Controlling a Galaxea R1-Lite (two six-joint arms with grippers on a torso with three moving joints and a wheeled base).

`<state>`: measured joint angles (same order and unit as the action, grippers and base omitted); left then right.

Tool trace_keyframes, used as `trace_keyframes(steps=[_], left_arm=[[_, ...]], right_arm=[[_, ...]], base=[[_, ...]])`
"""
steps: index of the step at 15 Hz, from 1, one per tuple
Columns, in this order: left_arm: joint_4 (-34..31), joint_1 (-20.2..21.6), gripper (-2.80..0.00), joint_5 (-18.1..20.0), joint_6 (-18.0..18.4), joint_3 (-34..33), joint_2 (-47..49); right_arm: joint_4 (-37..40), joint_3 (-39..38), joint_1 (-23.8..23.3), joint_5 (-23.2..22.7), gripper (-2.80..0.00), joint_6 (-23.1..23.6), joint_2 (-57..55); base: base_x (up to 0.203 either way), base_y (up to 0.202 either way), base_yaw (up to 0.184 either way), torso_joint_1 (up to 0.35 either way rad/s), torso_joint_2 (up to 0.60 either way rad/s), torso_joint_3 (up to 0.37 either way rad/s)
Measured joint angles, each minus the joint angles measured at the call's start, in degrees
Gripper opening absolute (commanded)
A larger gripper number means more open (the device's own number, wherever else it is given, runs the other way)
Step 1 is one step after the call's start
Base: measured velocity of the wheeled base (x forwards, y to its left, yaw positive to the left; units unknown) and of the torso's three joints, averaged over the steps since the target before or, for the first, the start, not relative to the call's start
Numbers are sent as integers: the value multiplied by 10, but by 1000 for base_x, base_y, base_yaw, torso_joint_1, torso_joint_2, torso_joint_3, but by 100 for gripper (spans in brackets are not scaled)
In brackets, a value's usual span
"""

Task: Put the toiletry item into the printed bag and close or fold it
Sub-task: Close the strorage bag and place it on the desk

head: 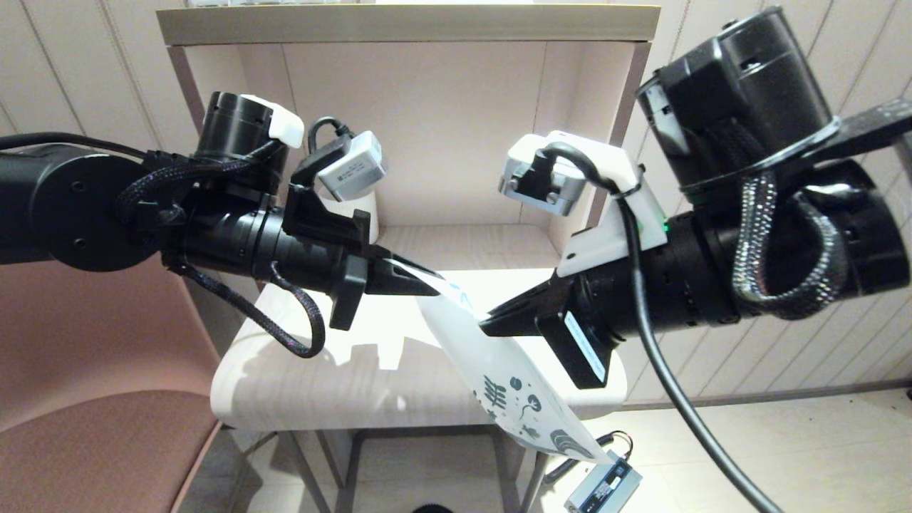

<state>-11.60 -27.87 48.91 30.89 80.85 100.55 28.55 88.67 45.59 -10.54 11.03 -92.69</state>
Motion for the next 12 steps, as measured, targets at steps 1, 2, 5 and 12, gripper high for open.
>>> trace_keyframes(steps=[1,2,5,12], left_arm=[[0,0,-280,0,0,1,0],[0,0,-280,0,0,3,1],[0,0,-280,0,-1,7,2],[0,0,-280,1,-3,16,6]], right_arm=[[0,-13,-1,0,-280,-1,12],[0,-28,-1,1,-280,-1,25],[-1,-75,-1,2,-280,-3,66],[0,-185,-7,3,-280,-7,162]], base=[[0,0,0,0,0,0],[0,0,0,0,0,0],[0,0,0,0,0,0],[0,0,0,0,0,0]])
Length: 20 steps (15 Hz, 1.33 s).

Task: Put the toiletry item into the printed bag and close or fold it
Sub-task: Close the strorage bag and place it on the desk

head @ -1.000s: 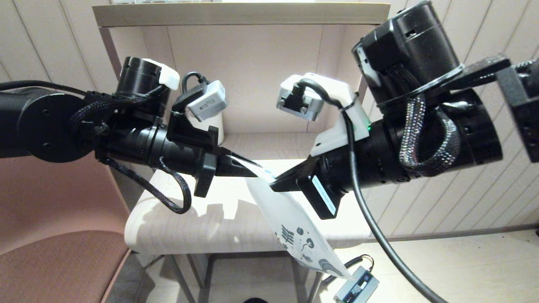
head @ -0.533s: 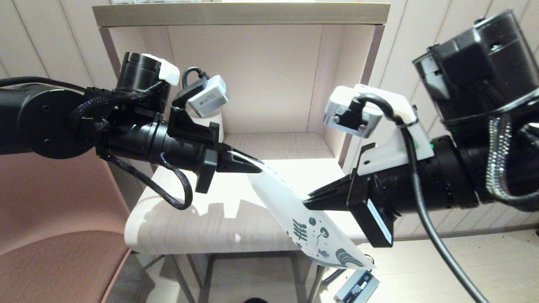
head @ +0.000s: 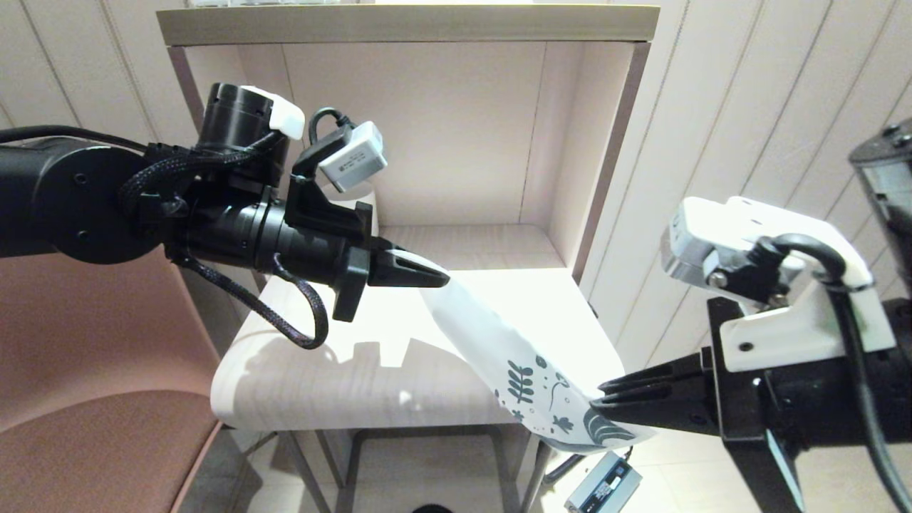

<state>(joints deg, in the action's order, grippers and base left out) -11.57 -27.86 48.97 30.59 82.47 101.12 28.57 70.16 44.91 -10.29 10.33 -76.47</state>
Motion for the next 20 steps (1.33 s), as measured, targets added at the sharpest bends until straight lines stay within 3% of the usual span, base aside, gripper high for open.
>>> trace_keyframes(steps=[5,12,20], left_arm=[[0,0,-280,0,0,2,4],[0,0,-280,0,0,0,6],[0,0,-280,1,0,-5,8]], right_arm=[[0,-42,-20,0,-280,-2,44],[-59,-64,-20,-2,-280,0,50],[-63,-68,-19,-3,-280,0,39]], base=[[0,0,0,0,0,0],[0,0,0,0,0,0],[0,0,0,0,0,0]])
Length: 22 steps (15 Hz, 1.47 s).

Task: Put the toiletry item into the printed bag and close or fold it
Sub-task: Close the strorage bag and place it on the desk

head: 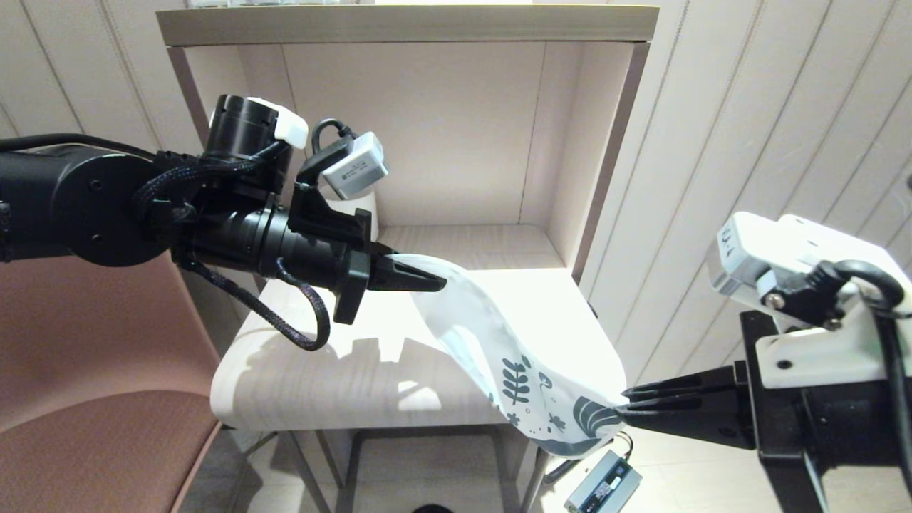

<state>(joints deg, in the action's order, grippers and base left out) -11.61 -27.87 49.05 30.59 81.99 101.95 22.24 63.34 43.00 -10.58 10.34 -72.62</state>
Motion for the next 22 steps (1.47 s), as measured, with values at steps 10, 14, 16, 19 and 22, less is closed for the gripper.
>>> trace_keyframes(steps=[10,14,16,19,22], left_arm=[[0,0,-280,0,0,-3,1],[1,0,-280,-2,-23,13,10],[2,3,-280,-6,-54,30,18],[17,16,-280,-17,-109,53,32],[74,20,-280,-61,-187,74,50]], right_arm=[[-23,-4,0,0,0,-3,-7],[-21,12,-2,3,0,-4,7],[-18,20,-15,6,0,-4,26],[-18,25,-63,10,-280,-19,49],[-38,32,-101,22,-280,-99,62]], base=[[0,0,0,0,0,0],[0,0,0,0,0,0],[0,0,0,0,0,0],[0,0,0,0,0,0],[0,0,0,0,0,0]])
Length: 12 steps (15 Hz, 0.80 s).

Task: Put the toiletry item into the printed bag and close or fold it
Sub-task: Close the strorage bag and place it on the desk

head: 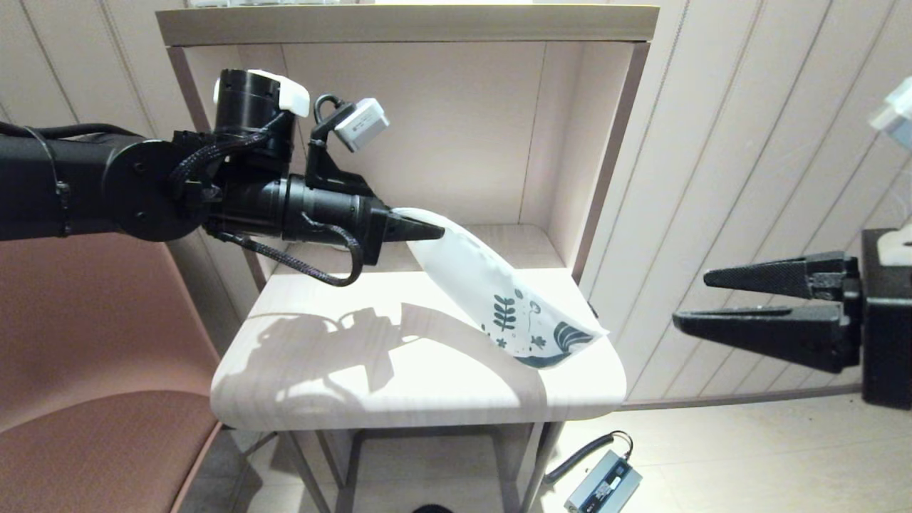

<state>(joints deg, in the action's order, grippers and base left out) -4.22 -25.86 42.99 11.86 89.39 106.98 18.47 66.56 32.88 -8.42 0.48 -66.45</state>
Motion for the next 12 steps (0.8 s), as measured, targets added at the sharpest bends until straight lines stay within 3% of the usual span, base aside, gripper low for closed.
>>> trace_keyframes(steps=[2,4,6,12], left_arm=[[43,1,-280,-40,-56,11,14],[67,2,-280,-79,-89,21,35],[75,1,-280,-114,-92,26,59],[80,15,-280,-120,-96,26,115]], right_arm=[[-3,-5,-6,0,-280,-23,5],[-4,-20,-4,-1,-280,-26,11],[-5,-29,-3,-1,-280,-26,14],[-5,-54,-2,-3,-280,-24,22]], base=[[0,0,0,0,0,0],[0,0,0,0,0,0],[0,0,0,0,0,0],[0,0,0,0,0,0]])
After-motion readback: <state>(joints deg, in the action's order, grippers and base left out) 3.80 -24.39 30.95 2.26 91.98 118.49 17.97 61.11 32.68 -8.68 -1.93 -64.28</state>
